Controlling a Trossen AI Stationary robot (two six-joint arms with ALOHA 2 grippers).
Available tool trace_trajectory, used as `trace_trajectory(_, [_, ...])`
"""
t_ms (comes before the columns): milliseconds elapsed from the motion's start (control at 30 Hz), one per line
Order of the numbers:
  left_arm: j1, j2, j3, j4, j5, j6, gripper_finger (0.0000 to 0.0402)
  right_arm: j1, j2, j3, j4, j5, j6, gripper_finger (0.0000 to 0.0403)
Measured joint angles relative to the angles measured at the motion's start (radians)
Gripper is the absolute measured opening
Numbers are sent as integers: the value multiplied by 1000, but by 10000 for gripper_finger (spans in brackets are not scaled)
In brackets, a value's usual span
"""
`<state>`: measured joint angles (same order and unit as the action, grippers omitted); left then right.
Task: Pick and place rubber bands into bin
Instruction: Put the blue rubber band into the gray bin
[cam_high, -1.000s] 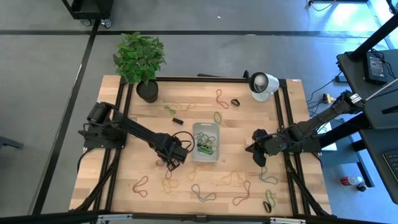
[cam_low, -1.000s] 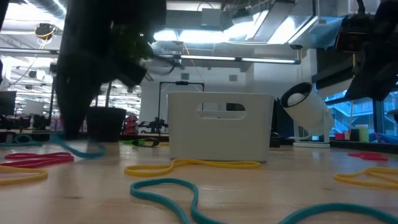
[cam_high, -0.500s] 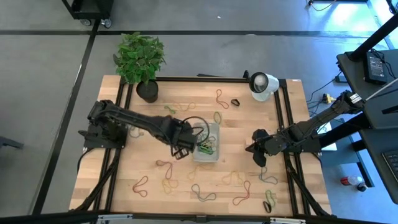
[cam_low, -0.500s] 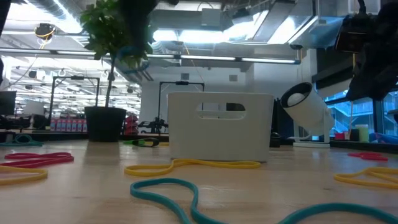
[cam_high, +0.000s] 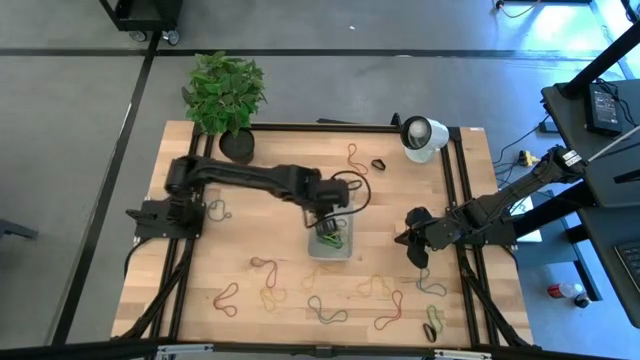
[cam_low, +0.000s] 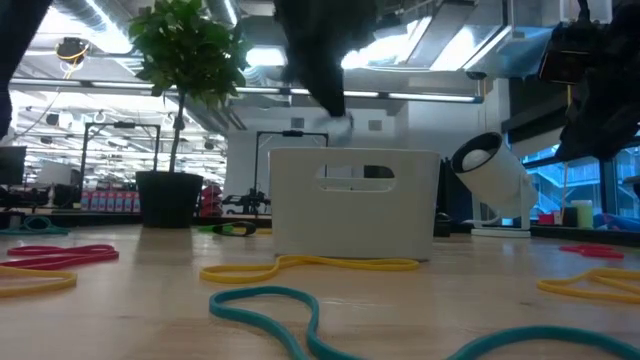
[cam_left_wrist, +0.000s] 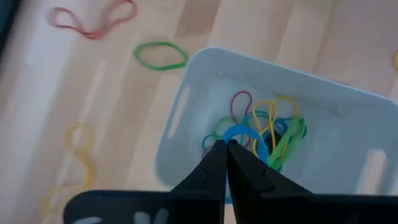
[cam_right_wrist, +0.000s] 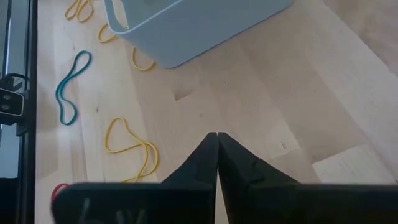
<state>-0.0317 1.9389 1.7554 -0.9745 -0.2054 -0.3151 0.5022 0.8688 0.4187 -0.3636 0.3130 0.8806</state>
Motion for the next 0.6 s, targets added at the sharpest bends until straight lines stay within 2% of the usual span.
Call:
trace_trajectory(167, [23,106,0,34,70,15,2,0,0,0,-1,0,0,15])
trace_trajectory(300, [23,176,-1,36,88,15,9,0,0,0,-1,0,0,16])
trace_trajectory(600, [20,207,-1,41,89,-13,85,0,0,0,-4,0,0,16])
